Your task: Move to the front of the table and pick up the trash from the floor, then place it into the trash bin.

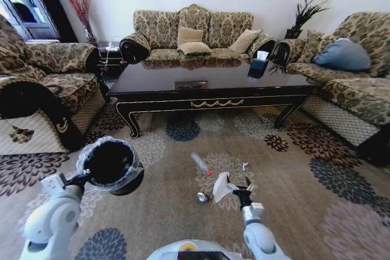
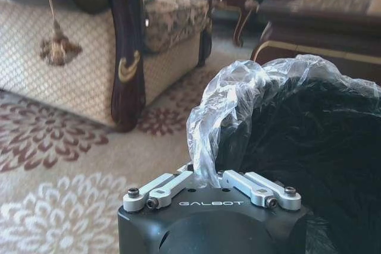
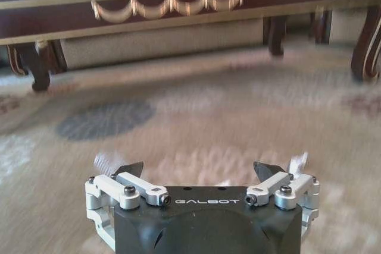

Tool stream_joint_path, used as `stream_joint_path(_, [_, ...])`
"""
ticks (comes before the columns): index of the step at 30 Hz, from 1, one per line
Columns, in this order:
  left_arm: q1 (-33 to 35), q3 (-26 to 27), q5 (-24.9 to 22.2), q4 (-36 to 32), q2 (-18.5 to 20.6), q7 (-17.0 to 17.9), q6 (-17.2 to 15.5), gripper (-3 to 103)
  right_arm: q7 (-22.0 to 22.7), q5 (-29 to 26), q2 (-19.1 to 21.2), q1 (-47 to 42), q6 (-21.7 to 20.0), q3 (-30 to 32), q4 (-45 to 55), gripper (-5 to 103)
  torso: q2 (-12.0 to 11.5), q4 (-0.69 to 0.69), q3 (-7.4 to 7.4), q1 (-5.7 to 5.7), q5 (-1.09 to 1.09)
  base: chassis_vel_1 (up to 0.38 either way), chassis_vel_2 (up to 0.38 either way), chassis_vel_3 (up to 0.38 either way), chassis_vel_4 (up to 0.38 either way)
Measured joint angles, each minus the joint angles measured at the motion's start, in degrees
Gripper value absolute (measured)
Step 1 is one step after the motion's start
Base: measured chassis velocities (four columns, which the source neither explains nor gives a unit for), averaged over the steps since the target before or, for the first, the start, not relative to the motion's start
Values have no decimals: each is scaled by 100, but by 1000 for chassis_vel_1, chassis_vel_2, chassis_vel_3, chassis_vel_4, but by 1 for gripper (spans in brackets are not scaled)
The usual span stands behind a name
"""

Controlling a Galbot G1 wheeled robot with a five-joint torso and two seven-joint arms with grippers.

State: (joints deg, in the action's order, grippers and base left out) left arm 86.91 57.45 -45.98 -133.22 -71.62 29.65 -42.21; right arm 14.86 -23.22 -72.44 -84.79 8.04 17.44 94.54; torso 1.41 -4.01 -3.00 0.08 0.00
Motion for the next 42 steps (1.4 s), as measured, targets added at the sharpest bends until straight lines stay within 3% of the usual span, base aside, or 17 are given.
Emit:
stream_joint_path(4, [19,83,-82,-226,-6,5,0,2,138,17,1,163,-102,-405,-311,100,0,1,0,0,0,0,0,0,0])
stream_joint_path(10, [7,76,-120,-417,-30,17,1,2,154,538,128,431,-55,-1048,-887,100,3,5,2,0,-12,0,0,0,0])
stream_joint_path(15, [44,-10,-90,-505,-120,18,1,2,-139,681,717,704,80,-1676,-1121,100,2,-3,0,-1,7,0,0,0,0])
stream_joint_path(23, [42,-48,-56,-508,-159,24,1,2,-341,534,1214,851,178,-1788,-929,100,1,0,-1,-1,5,0,0,0,0])
stream_joint_path(29, [21,-148,20,-481,-212,23,4,2,-601,841,1694,815,182,-1517,-323,100,0,0,0,-1,2,0,0,0,0])
stream_joint_path(35, [16,-192,49,-535,-269,23,4,2,-799,737,2068,1041,182,-1568,-292,100,0,0,0,-1,0,0,0,0,0])
stream_joint_path(42, [69,-238,55,-710,-360,21,9,2,-1348,582,2387,2212,402,-2706,-1086,100,-1,3,0,-1,2,0,0,0,0])
